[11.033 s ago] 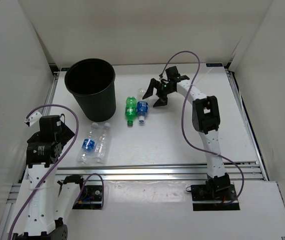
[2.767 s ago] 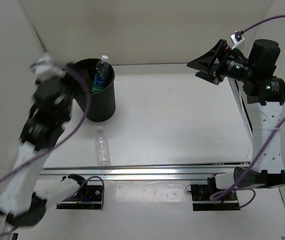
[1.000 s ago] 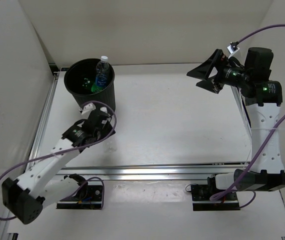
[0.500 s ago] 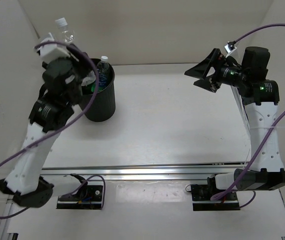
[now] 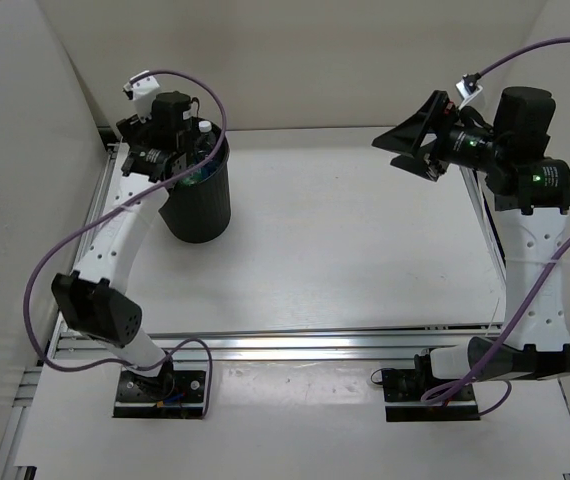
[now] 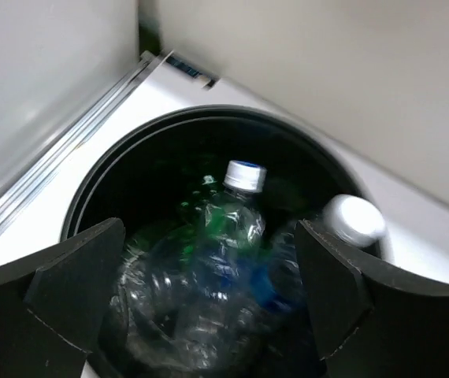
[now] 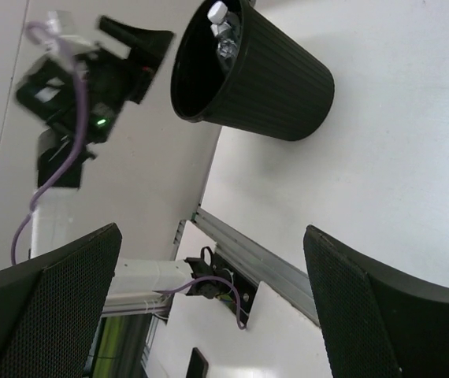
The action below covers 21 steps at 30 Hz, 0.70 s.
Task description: Put the plastic bottles in the bin
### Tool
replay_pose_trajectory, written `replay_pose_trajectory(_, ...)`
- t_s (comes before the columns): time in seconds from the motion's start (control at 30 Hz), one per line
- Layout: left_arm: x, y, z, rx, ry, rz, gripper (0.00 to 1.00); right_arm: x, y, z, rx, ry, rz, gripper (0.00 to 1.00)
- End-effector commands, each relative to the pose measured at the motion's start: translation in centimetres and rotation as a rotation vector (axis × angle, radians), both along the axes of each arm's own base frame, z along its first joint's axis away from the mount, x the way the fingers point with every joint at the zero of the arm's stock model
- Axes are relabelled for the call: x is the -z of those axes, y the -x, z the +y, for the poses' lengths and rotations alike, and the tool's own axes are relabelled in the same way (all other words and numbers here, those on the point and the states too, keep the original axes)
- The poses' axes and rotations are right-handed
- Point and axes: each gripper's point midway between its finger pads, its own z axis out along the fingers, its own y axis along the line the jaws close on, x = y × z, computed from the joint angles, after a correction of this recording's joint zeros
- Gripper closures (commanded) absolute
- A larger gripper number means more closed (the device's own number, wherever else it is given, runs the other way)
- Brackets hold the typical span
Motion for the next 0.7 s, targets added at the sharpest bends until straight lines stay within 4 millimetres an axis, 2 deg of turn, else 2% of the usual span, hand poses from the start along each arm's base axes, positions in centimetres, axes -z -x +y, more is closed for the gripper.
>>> replay_pose_trajectory(0.0,-12.6,6.9,0.0,0.042,0.101,-0.321,0.0,0.6,1.3,-0.3,0.008,0.026,0.033,0.0)
replay_pose_trajectory(0.03,-13.1,7.9,0.0,0.063,0.112,-0.336,0.0,1.7,1.2,-0.3,0.003,0.04,0.074,0.0)
replay_pose_trajectory(0.07,-11.2,8.6,-0.2,0.083,0.094,-0.293,0.0,2.2,1.3,-0.3,0.002,0.041,0.093,0.0)
replay_pose_trajectory(0.1,-11.9,11.2,0.5,0.095,0.109,-0.329,0.0,2.6,1.1,-0.5,0.0,0.046,0.095,0.0)
replay_pose_trajectory(0.13,-10.9,12.3,0.2,0.127,0.112,-0.317,0.0,3.6,1.1,-0.4,-0.01,0.043,0.127,0.0)
replay_pose_trajectory(0.17,-6.3,12.8,-0.2,0.162,0.093,-0.219,0.0,4.1,1.0,-0.4,-0.014,0.05,0.135,0.0)
replay_pose_trajectory(0.2,-6.4,15.5,0.7,0.173,0.108,-0.26,0.0,4.6,0.8,-0.7,-0.005,0.05,0.152,0.0)
replay_pose_trajectory(0.23,-4.8,16.7,0.6,0.191,0.116,-0.238,0.0,5.0,1.1,-0.7,-0.008,0.055,0.151,0.0)
replay_pose_trajectory(0.27,-0.8,17.8,1.0,0.185,0.107,-0.155,0.0,5.9,0.4,-0.7,-0.008,0.055,0.156,0.0)
replay_pose_trajectory(0.3,-0.7,20.1,1.8,0.179,0.137,-0.187,0.0,6.0,0.5,-0.7,-0.008,0.055,0.146,0.0)
replay_pose_trajectory(0.37,1.6,22.0,2.7,0.127,0.189,-0.166,0.0,6.6,-0.2,-0.8,0.004,0.053,0.144,0.0)
replay_pose_trajectory(0.4,3.4,23.9,3.9,0.083,0.183,-0.127,0.0,7.1,-0.4,-0.8,0.012,0.058,0.156,0.0)
replay_pose_trajectory(0.47,4.9,25.2,4.7,0.033,0.215,-0.116,0.0,7.5,-1.1,-0.9,0.026,0.056,0.161,0.0)
replay_pose_trajectory(0.5,6.4,25.9,5.1,0.017,0.201,-0.078,0.0,7.7,-1.4,-0.9,0.026,0.056,0.17,0.0)
replay_pose_trajectory(0.63,7.6,27.3,6.5,-0.058,0.189,-0.073,0.0,8.2,-1.8,-1.0,0.032,0.069,0.172,0.0)
replay_pose_trajectory(0.67,8.5,27.8,7.0,-0.099,0.2,-0.056,0.0,8.3,-2.0,-1.2,0.046,0.077,0.171,0.0)
